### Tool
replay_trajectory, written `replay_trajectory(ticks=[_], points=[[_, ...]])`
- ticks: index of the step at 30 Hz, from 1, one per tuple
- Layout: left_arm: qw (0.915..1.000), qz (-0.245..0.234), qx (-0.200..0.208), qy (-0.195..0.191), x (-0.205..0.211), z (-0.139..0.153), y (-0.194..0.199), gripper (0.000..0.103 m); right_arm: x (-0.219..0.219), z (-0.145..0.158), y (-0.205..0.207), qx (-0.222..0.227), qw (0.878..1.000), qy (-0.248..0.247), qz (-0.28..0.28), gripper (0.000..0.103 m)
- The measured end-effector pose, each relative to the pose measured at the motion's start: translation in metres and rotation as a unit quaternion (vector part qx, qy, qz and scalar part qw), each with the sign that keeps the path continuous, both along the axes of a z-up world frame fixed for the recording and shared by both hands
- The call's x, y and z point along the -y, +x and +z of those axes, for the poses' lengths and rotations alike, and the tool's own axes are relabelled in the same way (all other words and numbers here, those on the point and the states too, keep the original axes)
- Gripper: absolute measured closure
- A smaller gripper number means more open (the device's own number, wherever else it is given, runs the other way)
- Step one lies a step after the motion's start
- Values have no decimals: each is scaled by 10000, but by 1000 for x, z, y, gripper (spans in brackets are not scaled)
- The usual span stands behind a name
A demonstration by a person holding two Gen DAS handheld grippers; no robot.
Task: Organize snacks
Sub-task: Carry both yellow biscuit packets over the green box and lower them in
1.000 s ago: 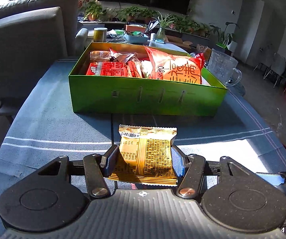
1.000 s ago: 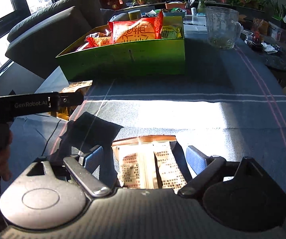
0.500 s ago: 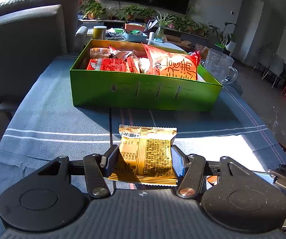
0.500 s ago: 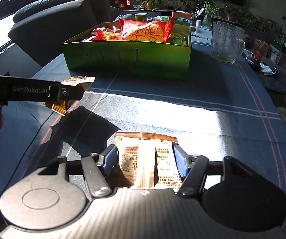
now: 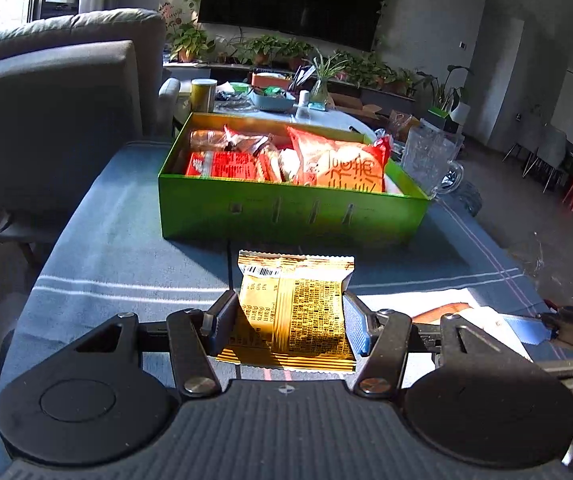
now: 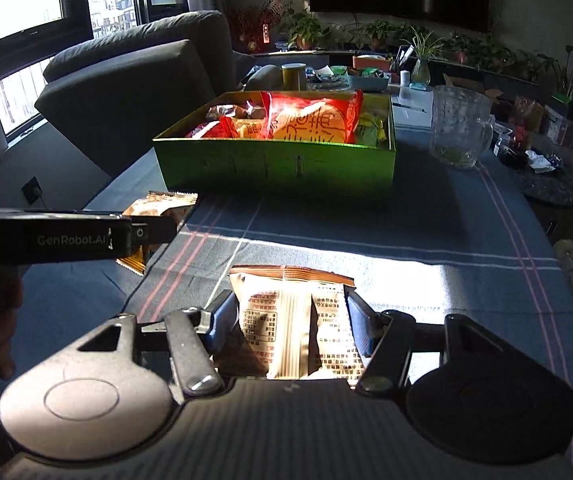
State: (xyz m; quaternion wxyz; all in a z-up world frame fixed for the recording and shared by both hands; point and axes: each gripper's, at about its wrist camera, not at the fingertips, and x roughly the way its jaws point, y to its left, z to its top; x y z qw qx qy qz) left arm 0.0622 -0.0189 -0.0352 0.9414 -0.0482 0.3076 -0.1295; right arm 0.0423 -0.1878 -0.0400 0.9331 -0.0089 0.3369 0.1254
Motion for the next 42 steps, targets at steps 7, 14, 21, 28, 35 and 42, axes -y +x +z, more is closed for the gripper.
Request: replay_trajectory(ticks=[7, 14, 21, 28, 35, 42], points=[[9994, 6, 344, 72, 3, 24, 10, 50, 3, 31, 16, 459, 9987, 227, -63, 25], [9978, 40, 653, 34, 11, 56, 34, 50, 19, 72, 51, 887, 9927, 770, -280, 25], [9959, 51, 892, 151, 21, 87, 66, 50, 26, 103, 88, 1152, 9851, 1187, -467, 25], [9945, 80, 985, 347, 33, 93, 105, 50, 30, 110, 124, 1209, 9816, 1284, -733, 25], [9966, 111, 713, 388, 39, 68, 150, 50, 34, 92, 155, 1038, 9813, 1341, -914, 25], [9965, 118, 678, 483, 45, 56, 189, 50, 35, 69, 186, 768, 9833, 1291, -1032, 25]])
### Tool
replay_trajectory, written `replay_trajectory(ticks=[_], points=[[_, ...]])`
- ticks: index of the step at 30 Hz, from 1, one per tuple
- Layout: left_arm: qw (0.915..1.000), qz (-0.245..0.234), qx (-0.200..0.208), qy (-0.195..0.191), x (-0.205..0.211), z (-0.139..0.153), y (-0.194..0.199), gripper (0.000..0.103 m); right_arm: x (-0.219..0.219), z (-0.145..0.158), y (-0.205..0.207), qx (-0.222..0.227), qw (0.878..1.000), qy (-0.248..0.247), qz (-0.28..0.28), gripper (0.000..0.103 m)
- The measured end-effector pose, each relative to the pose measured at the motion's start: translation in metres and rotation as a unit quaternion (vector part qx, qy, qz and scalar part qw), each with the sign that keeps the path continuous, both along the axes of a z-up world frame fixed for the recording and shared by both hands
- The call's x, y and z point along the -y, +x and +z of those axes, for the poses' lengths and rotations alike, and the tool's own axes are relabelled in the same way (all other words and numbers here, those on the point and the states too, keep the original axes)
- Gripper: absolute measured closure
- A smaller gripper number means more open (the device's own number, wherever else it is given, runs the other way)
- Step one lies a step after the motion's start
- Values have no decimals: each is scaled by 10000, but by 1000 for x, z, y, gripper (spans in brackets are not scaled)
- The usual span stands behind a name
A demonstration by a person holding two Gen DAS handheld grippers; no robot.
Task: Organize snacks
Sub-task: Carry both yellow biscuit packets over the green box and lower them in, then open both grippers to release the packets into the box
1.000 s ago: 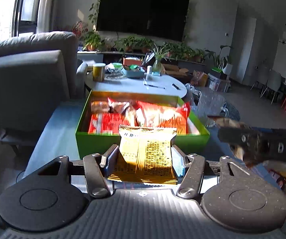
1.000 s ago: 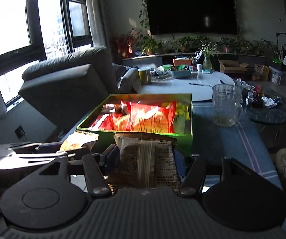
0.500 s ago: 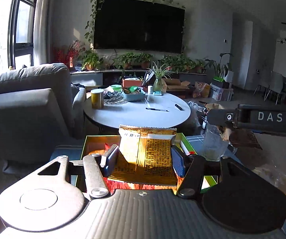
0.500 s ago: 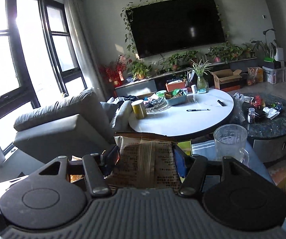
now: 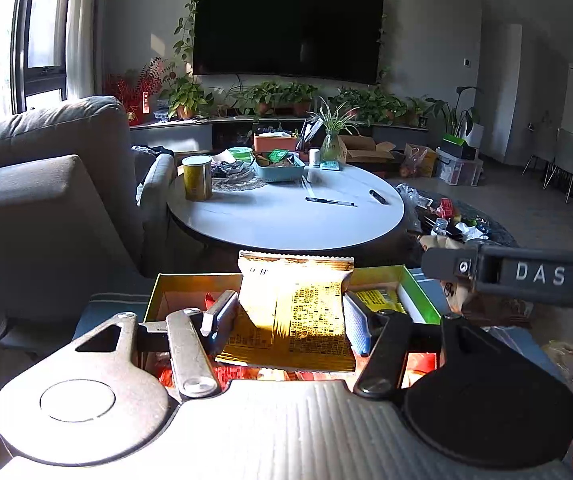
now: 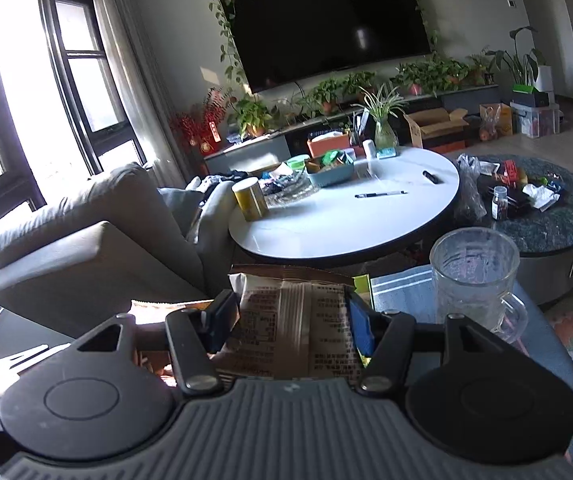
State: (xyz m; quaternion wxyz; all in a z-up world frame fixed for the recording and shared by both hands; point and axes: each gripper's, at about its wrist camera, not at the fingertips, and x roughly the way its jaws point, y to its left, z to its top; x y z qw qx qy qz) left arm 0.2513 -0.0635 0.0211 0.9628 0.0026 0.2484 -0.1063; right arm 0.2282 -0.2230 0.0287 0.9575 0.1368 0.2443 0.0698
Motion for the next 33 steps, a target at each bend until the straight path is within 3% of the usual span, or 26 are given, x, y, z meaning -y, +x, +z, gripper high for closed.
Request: replay_trajectory(ticks=[16, 33], points=[[9996, -61, -251, 60, 13, -34, 47, 53, -6, -32, 37, -309, 9995, -39, 21, 25], [9997, 83, -213, 109, 4, -38, 40, 53, -5, -42, 40, -461, 9989, 100, 2, 25]])
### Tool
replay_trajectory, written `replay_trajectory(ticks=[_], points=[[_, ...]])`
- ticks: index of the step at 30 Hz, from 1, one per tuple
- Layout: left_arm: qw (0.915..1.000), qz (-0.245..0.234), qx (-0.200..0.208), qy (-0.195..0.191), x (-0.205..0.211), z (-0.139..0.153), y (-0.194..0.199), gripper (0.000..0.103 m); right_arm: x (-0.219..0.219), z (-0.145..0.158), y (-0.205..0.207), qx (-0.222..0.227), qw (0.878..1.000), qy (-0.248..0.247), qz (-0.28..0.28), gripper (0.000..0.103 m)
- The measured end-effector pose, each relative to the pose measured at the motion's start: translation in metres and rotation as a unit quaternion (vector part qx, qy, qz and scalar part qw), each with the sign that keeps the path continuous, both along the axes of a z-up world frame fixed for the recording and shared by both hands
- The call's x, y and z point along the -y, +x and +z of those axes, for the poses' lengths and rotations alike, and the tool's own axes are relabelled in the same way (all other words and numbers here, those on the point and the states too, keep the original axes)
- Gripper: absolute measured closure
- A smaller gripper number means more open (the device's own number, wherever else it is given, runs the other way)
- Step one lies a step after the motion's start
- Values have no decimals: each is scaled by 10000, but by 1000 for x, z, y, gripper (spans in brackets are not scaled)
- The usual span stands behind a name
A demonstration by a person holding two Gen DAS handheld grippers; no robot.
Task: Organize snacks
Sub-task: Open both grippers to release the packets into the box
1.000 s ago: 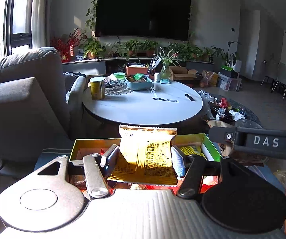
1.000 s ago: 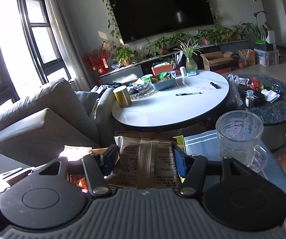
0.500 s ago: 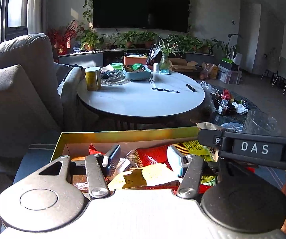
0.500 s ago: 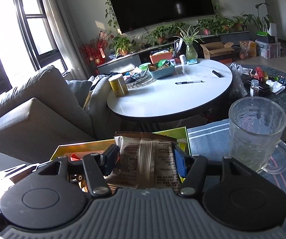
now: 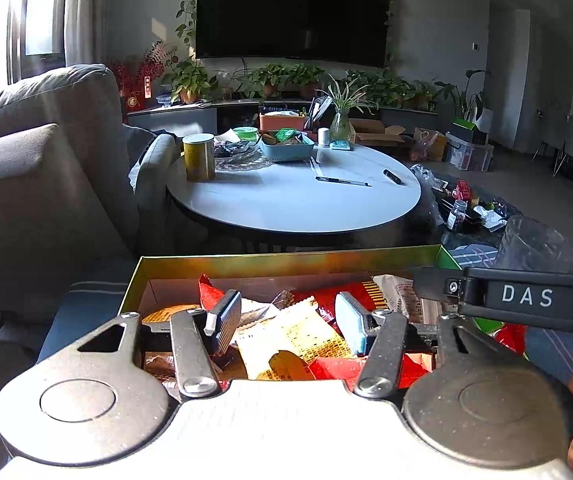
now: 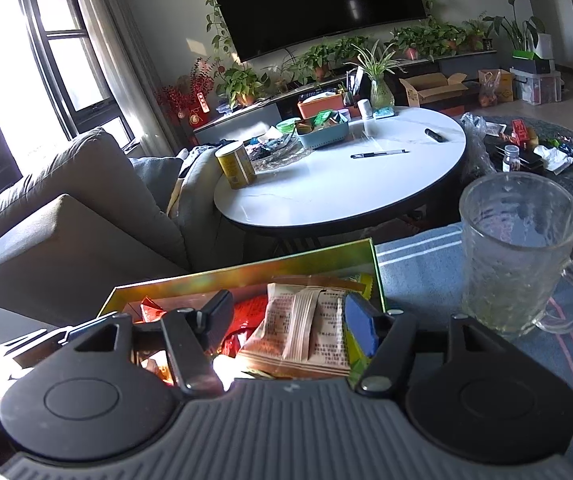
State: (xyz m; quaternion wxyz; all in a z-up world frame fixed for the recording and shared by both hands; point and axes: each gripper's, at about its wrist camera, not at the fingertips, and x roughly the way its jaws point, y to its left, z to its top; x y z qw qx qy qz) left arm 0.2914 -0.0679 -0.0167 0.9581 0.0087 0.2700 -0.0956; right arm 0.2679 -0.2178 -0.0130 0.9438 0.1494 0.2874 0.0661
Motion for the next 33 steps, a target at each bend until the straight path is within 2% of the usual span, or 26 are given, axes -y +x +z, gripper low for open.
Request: replay_trajectory(ticks=[3, 8, 13, 17, 25, 30, 33], points=[[10000, 14, -49, 13, 1, 0, -4, 52, 2, 0, -3, -41, 10000, 5, -37, 25], [9999, 109, 75, 74, -1, 8, -19, 35, 3, 6, -13, 10, 10000, -9, -57, 25], [9996, 140, 192, 135, -4, 21, -41, 33, 5, 18, -31, 152, 9999, 4, -54, 25], [9989, 185, 395, 177, -9, 31, -68, 23, 6, 27, -50, 256, 9997, -24, -11, 25], [9959, 398, 807, 123, -31, 52, -132, 19, -7, 41, -100, 497, 9979, -335, 230, 25], [9949, 501, 825, 297, -41, 52, -166, 19, -16, 41, -133, 535, 9972, -346, 392, 25], [9941, 563, 894, 232, -46, 54, -186, 19, -23, 40, -152, 550, 9967, -375, 467, 25]])
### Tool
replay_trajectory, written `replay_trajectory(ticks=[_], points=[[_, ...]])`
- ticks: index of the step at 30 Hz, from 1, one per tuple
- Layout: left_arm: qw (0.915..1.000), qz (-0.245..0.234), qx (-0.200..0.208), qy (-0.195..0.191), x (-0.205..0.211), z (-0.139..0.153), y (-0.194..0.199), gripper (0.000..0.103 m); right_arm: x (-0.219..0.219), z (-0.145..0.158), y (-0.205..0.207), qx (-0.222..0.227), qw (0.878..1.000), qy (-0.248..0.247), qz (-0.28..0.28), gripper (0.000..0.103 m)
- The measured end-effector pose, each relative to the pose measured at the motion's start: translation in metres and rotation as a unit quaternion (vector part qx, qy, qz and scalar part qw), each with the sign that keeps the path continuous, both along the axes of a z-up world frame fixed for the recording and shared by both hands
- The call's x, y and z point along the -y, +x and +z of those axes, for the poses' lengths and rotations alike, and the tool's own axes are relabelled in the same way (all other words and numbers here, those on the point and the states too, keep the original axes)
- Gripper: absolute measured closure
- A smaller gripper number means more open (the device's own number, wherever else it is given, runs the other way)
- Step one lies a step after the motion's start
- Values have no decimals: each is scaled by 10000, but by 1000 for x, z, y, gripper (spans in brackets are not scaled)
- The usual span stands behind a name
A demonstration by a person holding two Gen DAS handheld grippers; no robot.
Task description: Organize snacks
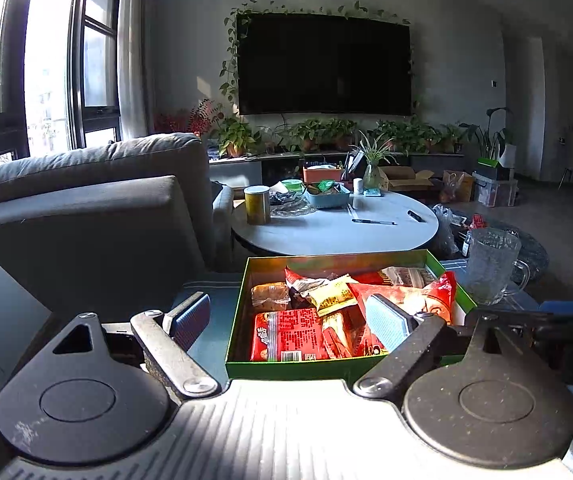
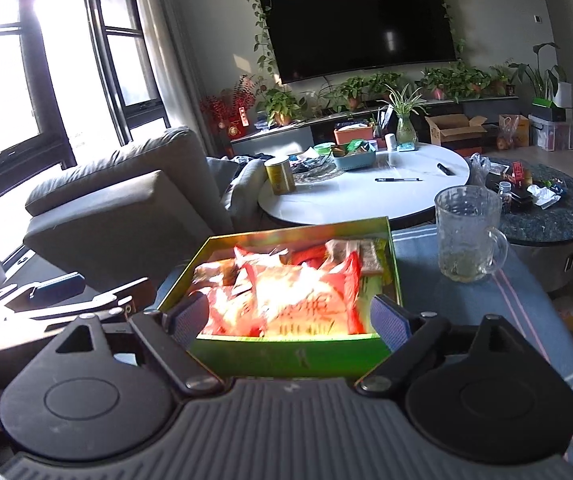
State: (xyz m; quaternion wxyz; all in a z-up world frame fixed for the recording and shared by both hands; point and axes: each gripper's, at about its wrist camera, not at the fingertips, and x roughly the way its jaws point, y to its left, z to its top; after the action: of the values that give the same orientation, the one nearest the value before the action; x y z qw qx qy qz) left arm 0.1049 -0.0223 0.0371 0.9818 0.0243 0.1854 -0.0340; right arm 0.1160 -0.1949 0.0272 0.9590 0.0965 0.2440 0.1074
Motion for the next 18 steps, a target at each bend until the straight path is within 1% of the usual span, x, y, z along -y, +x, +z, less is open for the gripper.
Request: replay_trajectory(ticks=[3, 5, 8, 10, 13, 15, 18], points=[[10000, 63, -17, -31, -1, 0, -18, 18, -8, -2, -17, 16, 10000, -23, 85, 25], [9998, 176, 8, -48, -2, -1, -29, 13, -12, -3, -29, 69, 9999, -79, 59, 24], [9996, 206, -53, -179, -5, -4, -43, 13, -15, -2, -41, 172, 9996, -206, -88, 24], [9994, 211, -135, -221, -7, -7, -51, 13, -12, -3, -51, 181, 9996, -150, -145, 24], [9992, 298, -154, -206, -8, -12, -63, 13, -10, -8, -58, 81, 9999, -45, -123, 24], [9992, 303, -133, -233, -10, -17, -70, 13, -13, -11, -63, 52, 9999, -64, -119, 24], [9987, 344, -214, -325, -13, -26, -75, 13, -17, -15, -70, 66, 9999, -85, -62, 24]])
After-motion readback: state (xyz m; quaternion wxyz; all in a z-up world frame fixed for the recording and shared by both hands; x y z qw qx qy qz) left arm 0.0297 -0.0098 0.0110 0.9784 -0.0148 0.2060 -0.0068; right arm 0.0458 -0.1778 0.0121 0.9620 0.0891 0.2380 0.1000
